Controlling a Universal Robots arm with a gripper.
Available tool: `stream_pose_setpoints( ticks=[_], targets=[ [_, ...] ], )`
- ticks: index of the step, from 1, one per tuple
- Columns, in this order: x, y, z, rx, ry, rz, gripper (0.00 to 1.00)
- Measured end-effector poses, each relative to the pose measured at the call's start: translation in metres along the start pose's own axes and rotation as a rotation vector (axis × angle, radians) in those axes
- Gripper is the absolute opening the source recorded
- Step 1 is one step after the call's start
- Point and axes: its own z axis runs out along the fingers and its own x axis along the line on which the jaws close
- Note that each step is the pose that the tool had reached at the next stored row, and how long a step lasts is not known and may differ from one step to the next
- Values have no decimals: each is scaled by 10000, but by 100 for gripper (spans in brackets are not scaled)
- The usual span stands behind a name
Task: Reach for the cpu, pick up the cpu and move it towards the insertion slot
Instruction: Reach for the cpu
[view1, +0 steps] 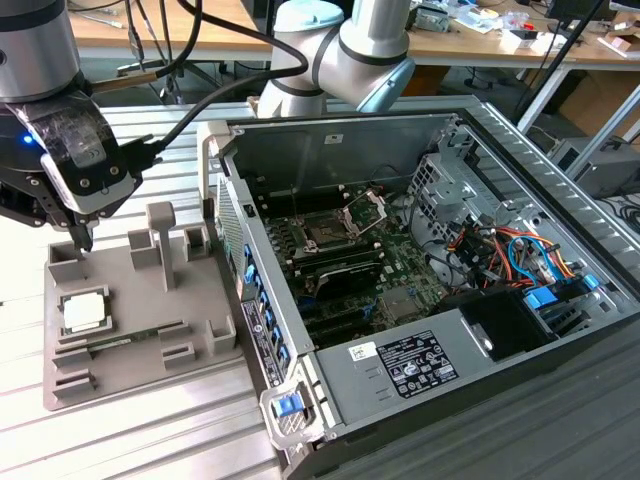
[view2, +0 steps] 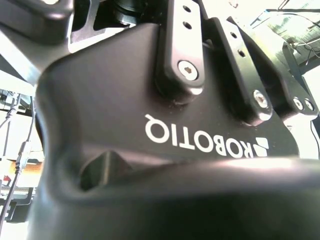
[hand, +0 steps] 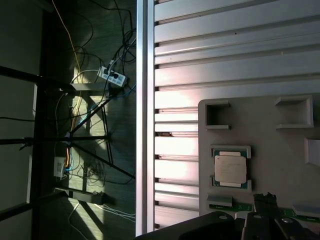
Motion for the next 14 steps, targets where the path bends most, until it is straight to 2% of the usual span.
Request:
stream_pose_setpoints(
  ticks=[14],
  targets=[
    [0, -1, 20, 0, 0, 0, 11]
  ],
)
